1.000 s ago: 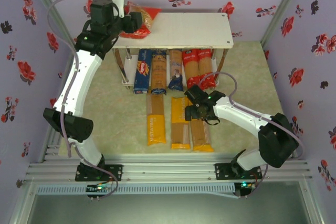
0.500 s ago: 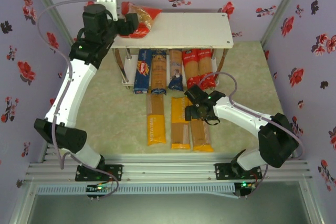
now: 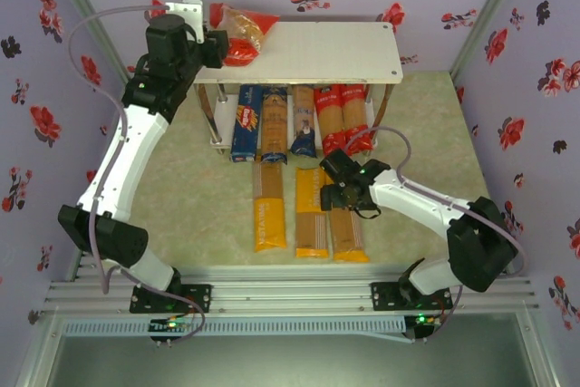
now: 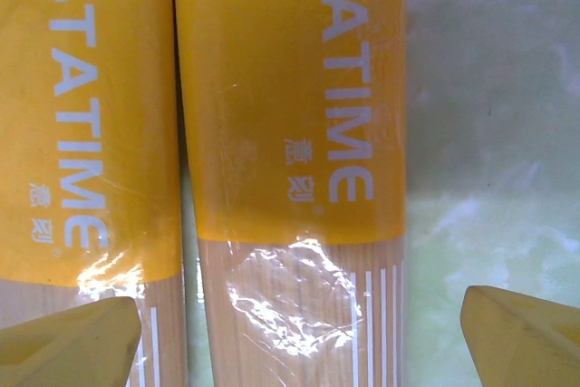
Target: Place and organize the pasta boxes and bags onto the shelf
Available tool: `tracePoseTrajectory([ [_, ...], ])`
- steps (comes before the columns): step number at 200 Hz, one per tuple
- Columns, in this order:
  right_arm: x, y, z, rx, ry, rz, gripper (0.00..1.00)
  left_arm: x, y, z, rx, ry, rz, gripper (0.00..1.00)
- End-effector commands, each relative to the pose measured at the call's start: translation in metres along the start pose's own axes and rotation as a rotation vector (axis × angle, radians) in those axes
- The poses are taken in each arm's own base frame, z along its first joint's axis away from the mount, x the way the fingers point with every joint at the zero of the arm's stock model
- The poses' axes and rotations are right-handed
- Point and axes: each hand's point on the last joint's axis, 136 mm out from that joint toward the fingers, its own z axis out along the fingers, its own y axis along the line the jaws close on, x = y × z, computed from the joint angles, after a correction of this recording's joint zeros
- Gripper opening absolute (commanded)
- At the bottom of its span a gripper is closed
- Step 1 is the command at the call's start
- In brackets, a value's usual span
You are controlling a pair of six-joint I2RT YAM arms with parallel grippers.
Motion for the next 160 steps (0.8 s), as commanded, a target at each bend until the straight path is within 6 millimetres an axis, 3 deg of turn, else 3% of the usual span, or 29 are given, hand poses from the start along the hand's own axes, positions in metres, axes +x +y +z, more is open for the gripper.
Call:
tracePoseTrajectory([
  [1,-0.001,-0.004,-0.004,-0.007,-0.021,0.037,0.92,0.018,0.009,0.003,-0.03,0.045,0.022,0.41],
  [86,-0.002,0.004,0.002,-0.029,-0.004,0.036,0.92,0.107,0.011,-0.017,-0.006,0.275,-0.031,0.39],
  [104,-0.002,0.004,0.002,-0.033,-0.004,0.039,0.92,0.126,0.009,-0.017,0.005,0.324,-0.053,0.48],
  [124,-0.001,0.004,0.001,-0.033,-0.005,0.038,0.92,0.139,0.008,-0.015,0.014,0.352,-0.077,0.65],
  [160,0.0,-0.001,-0.003,-0.027,-0.013,0.043,0.92,0.132,0.001,-0.014,0.047,0.328,-0.112,0.83],
])
